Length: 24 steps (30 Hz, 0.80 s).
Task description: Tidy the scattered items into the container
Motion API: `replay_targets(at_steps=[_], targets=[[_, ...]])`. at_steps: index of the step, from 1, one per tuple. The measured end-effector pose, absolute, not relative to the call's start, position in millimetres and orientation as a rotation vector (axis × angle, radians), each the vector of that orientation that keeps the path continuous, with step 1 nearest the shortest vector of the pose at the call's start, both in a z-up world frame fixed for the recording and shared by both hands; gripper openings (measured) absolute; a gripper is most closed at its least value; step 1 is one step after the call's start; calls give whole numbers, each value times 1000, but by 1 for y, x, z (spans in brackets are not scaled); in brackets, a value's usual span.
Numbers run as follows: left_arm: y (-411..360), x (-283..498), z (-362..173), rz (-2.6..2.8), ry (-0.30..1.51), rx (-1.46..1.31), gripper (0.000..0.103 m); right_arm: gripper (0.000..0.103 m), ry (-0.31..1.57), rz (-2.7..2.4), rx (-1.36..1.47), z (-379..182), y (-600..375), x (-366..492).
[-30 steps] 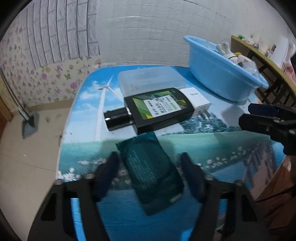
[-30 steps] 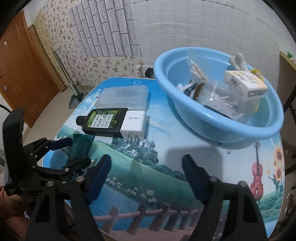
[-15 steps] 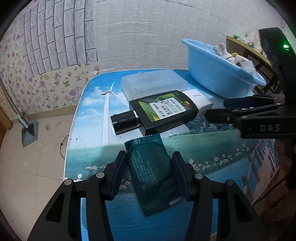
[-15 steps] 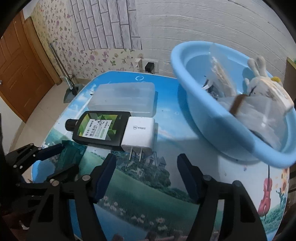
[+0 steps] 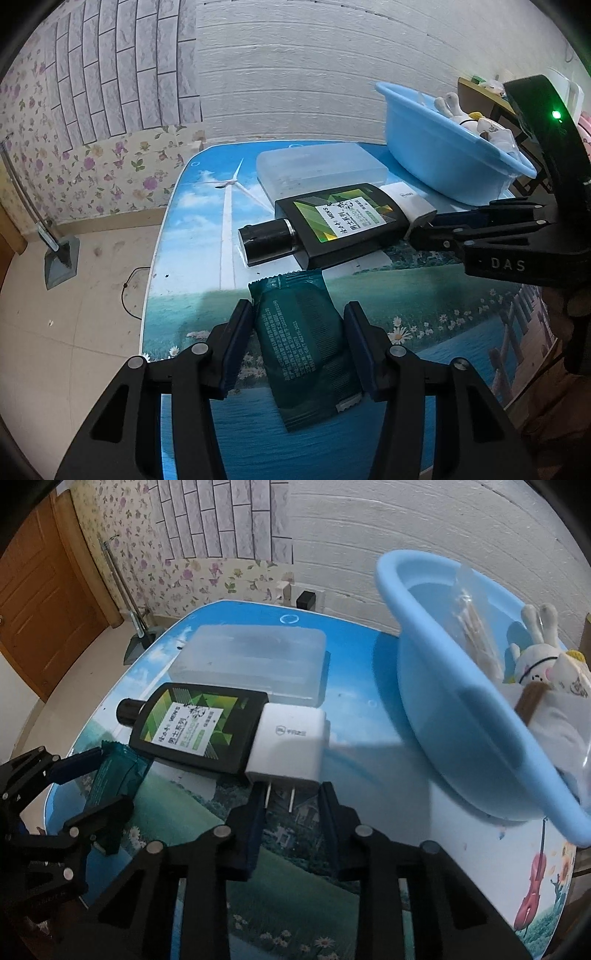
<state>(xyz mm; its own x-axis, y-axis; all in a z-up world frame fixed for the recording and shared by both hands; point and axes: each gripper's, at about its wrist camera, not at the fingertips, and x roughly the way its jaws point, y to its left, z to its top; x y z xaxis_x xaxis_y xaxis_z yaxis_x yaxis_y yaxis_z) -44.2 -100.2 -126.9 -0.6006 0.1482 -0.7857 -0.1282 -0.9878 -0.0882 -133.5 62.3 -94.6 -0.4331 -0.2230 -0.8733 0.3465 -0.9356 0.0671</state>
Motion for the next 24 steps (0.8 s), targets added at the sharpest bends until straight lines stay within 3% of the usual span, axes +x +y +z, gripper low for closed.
replay_targets(at_steps=[24], targets=[[-68, -18, -122, 2634, 12, -1354, 51, 28, 62, -2452, 1465, -92, 141, -69]])
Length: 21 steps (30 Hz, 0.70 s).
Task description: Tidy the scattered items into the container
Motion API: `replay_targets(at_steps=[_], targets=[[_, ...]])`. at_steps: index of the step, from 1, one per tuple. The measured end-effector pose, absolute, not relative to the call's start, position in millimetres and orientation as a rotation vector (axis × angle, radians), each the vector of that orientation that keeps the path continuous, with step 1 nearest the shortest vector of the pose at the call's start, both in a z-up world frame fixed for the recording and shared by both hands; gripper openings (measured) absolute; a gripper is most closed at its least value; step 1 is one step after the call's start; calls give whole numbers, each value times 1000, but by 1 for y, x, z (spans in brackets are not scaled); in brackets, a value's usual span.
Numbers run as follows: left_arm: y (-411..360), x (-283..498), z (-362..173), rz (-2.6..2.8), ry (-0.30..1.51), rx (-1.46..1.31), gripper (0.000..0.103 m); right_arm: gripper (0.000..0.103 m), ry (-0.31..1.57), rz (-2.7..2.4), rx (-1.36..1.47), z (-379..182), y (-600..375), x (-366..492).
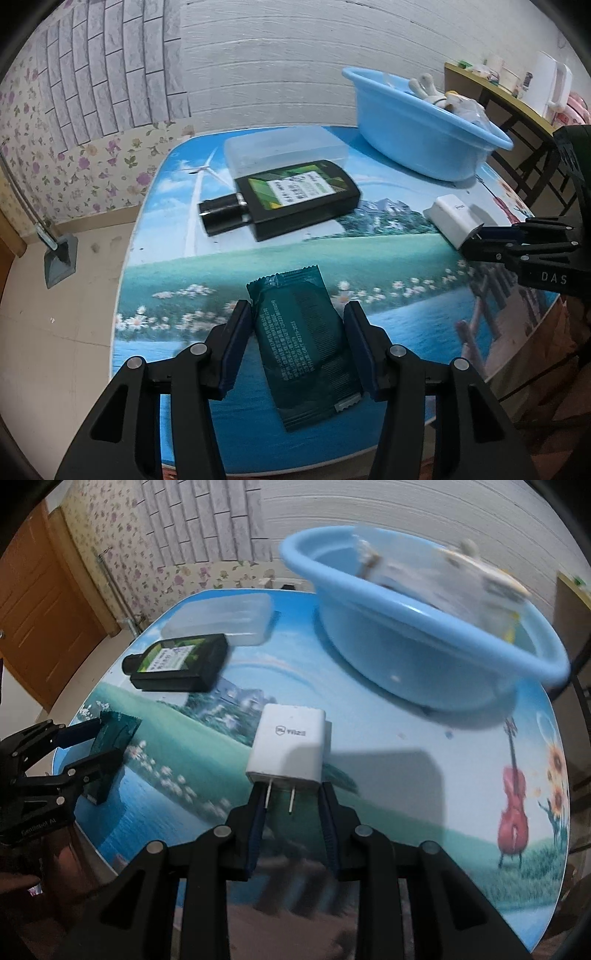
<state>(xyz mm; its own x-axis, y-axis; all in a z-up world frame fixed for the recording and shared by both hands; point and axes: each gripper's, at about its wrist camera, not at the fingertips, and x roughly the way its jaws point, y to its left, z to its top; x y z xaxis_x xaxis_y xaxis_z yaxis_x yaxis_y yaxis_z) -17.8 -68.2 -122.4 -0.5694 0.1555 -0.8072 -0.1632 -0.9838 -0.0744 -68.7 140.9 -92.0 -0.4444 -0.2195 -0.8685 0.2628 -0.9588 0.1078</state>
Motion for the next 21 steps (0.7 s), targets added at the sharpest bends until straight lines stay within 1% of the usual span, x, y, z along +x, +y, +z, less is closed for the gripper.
replay_targets(at_steps=[5, 6, 10, 12, 17, 21], targets=[[-56, -18, -122, 2613, 30, -1360, 52, 28, 12, -2493, 1483, -94, 166, -63], [-55, -19, -122, 2609, 31, -1365, 53, 28, -8, -2505, 1486, -93, 173, -62], [-53, -17, -120, 2607, 20, -1385, 68, 28, -45, -2533, 1498, -94, 188, -57], [-55, -17, -119, 2622, 13, -1399, 71, 28, -41, -2546, 1499, -95, 195, -54], [-59, -12, -117, 2654, -20, -1438, 73, 29, -4, -2558, 1497, -94, 200, -49], [-58, -8, -120, 2661, -46, -1466, 74, 29, -17, -2543, 1487, -95, 202, -47]])
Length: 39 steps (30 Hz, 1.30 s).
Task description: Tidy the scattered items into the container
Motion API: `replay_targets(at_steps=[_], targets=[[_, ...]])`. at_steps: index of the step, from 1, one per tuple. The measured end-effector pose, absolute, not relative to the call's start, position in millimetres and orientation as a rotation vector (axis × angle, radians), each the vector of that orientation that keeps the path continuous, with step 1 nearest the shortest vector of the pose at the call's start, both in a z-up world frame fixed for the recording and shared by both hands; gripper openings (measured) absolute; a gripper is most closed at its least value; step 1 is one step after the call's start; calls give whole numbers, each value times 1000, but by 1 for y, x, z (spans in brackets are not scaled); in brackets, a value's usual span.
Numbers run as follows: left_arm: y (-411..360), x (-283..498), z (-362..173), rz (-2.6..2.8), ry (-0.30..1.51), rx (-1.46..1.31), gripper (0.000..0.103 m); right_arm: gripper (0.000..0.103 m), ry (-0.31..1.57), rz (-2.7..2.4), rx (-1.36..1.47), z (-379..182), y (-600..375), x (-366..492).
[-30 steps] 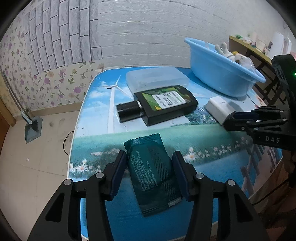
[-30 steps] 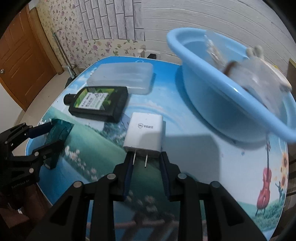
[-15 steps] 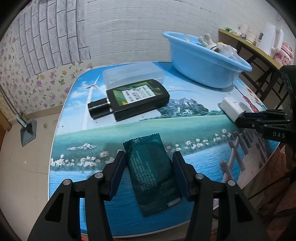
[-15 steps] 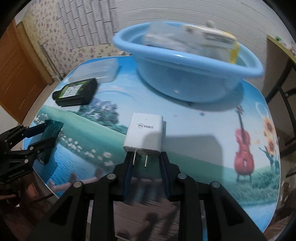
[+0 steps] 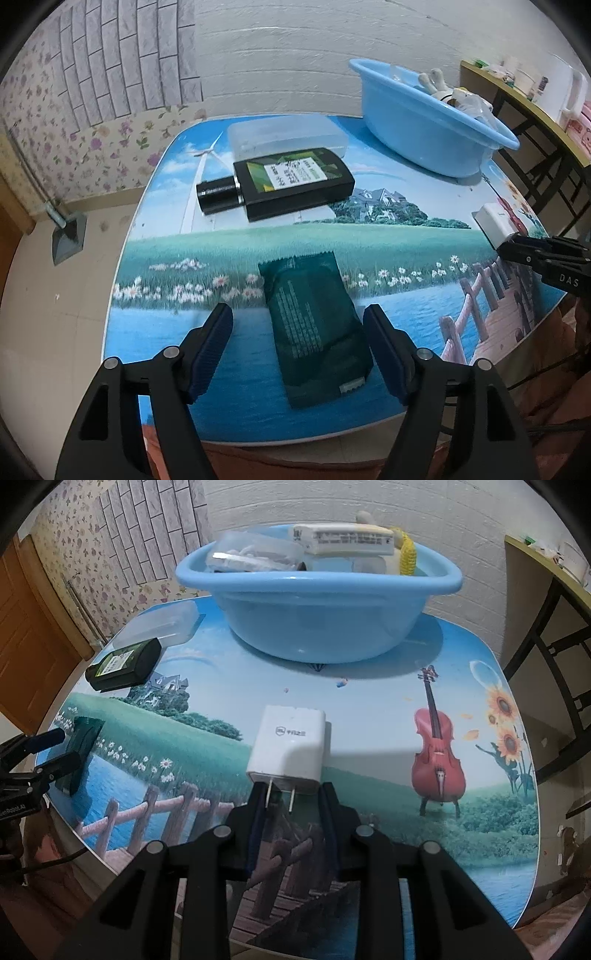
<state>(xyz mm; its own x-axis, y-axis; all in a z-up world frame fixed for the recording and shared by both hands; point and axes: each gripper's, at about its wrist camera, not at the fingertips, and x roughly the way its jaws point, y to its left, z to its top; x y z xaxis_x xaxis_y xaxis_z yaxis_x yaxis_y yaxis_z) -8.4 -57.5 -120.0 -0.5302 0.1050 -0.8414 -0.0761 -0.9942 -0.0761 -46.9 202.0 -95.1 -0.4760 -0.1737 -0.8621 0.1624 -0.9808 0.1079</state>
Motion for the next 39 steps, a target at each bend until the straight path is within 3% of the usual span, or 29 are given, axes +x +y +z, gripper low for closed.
replay_targets(at_steps=[3, 9, 21, 25, 29, 33, 35, 39], targets=[[-55, -9, -123, 2673, -54, -1480, 88, 40, -12, -2535, 1467, -93, 202, -44], [-44, -13, -129, 2676, 27, -1519, 103, 59, 32, -2528, 1434, -92, 195, -43], [-46, -13, -131, 2729, -1, -1468, 103, 66, 49, -2560, 1447, -99, 191, -53], [-45, -16, -131, 2730, 8, -1447, 103, 75, 47, -2583, 1435, -100, 187, -57], [-46, -15, -131, 2743, 4, -1423, 103, 94, 19, -2575, 1413, -103, 183, -57], [-45, -13, -132, 2754, 10, -1372, 103, 102, 73, -2581, 1401, -108, 173, -55], [-45, -12, -132, 2755, 24, -1345, 101, 103, 72, -2590, 1394, -108, 173, -55], [-43, -10, -129, 2750, 43, -1310, 84, 103, 64, -2591, 1404, -108, 173, -57]])
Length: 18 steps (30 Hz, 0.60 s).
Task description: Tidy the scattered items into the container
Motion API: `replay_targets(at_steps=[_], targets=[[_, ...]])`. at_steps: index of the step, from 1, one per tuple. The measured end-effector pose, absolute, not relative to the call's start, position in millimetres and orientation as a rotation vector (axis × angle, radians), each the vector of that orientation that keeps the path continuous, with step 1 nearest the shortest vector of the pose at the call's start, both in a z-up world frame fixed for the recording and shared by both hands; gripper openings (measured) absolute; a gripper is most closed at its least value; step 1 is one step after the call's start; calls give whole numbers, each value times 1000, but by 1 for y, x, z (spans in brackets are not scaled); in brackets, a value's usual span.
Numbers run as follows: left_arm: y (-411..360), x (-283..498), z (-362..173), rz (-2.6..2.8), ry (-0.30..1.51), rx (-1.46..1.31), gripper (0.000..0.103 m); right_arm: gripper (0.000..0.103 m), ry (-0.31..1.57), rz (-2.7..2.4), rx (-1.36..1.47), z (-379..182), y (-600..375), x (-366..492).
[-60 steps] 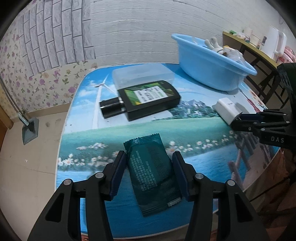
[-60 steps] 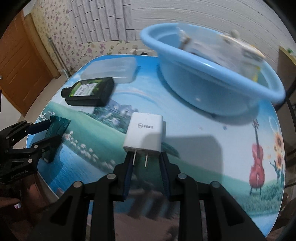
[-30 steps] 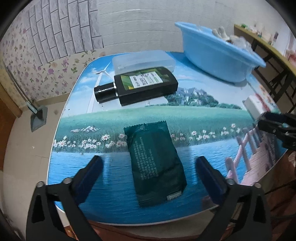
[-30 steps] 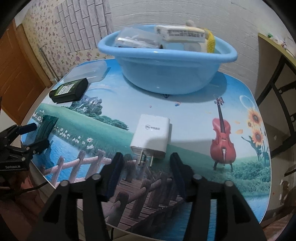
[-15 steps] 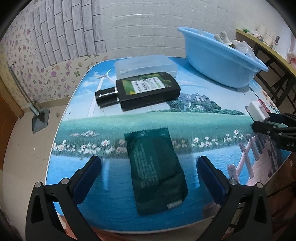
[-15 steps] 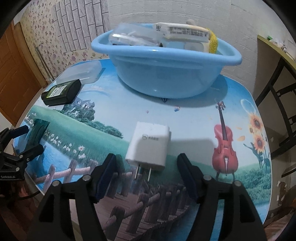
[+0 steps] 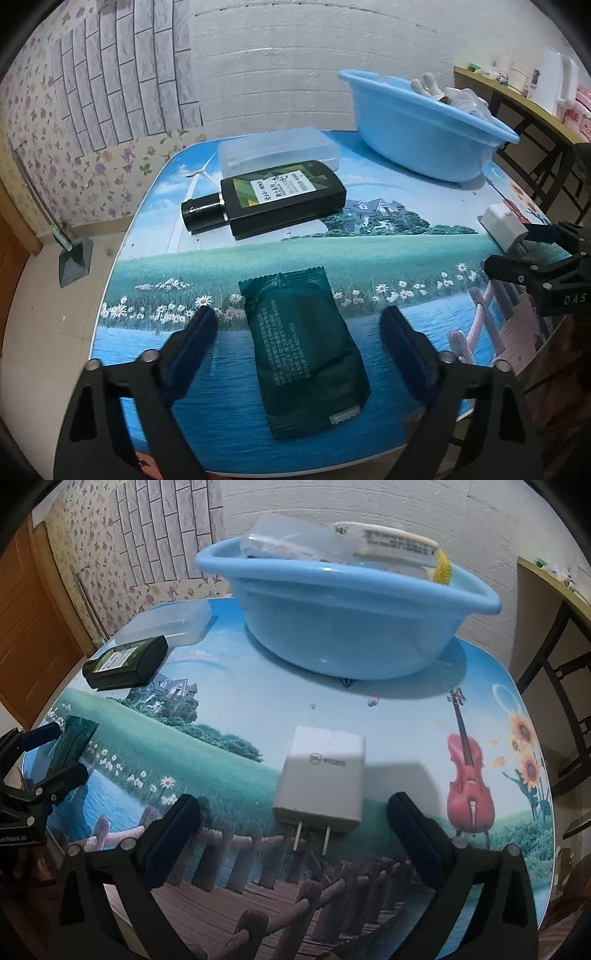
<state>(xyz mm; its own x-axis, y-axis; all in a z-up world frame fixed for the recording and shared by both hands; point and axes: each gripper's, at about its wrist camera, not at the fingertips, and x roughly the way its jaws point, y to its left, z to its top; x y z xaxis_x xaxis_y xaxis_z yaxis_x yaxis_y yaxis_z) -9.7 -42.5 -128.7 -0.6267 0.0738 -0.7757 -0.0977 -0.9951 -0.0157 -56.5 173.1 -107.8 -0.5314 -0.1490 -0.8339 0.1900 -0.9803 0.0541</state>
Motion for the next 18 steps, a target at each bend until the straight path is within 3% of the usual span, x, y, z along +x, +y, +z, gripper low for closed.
replay_targets(at_steps=[2, 7, 12, 15, 17, 18], targets=[[-41, -9, -128, 2746, 50, -1296, 77, 103, 49, -2602, 1405, -107, 175, -59], [-38, -6, -125, 2741, 70, -1255, 47, 103, 63, -2598, 1421, -107, 174, -59], [-38, -4, -125, 2740, 63, -1251, 45, 103, 68, -2608, 1384, -107, 176, -54], [-37, -4, -125, 2742, 69, -1255, 45, 85, 63, -2630, 1355, -104, 180, -54], [-37, -4, -124, 2744, 77, -1257, 45, 62, 57, -2643, 1343, -101, 183, -54], [-36, -4, -124, 2744, 83, -1258, 45, 57, 51, -2652, 1339, -100, 185, -53]])
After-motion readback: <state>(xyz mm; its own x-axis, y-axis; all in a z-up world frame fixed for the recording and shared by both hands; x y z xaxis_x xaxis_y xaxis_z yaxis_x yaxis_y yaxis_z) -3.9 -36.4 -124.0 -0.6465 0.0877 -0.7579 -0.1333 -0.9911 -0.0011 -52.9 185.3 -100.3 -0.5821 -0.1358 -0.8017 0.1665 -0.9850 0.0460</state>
